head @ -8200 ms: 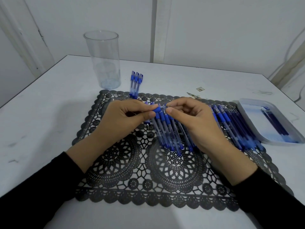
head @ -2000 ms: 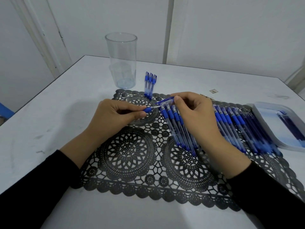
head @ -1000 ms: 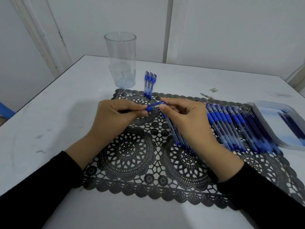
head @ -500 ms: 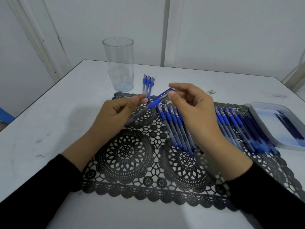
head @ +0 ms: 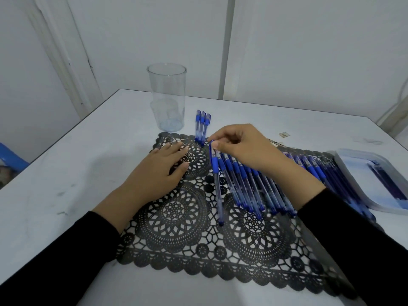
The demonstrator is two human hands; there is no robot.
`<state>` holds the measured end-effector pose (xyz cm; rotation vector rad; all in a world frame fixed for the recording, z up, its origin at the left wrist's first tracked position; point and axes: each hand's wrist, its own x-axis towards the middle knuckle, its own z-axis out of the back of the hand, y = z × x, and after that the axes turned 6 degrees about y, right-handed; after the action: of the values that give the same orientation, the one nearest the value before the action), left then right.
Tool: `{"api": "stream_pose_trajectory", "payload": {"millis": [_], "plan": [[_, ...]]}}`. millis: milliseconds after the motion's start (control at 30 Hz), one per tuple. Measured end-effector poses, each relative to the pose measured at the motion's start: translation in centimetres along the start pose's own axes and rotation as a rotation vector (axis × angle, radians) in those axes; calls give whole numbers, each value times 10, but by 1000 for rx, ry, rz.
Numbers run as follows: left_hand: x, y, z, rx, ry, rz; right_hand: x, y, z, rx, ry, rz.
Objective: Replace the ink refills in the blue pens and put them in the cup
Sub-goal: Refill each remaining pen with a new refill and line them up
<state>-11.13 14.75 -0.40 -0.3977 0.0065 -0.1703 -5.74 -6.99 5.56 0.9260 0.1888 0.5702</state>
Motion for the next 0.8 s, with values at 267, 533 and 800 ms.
{"api": "stream_pose_trajectory", "payload": {"millis": [267,533,800], "plan": [[2,1,-1,34,32,23,30,-29,-4,-167,117,-10],[2,1,-2,38,26,21,44,-33,-4,-315,209,6],[9,-2,3,-23,-60,19,47,-35,1,-333,164,29]]}}
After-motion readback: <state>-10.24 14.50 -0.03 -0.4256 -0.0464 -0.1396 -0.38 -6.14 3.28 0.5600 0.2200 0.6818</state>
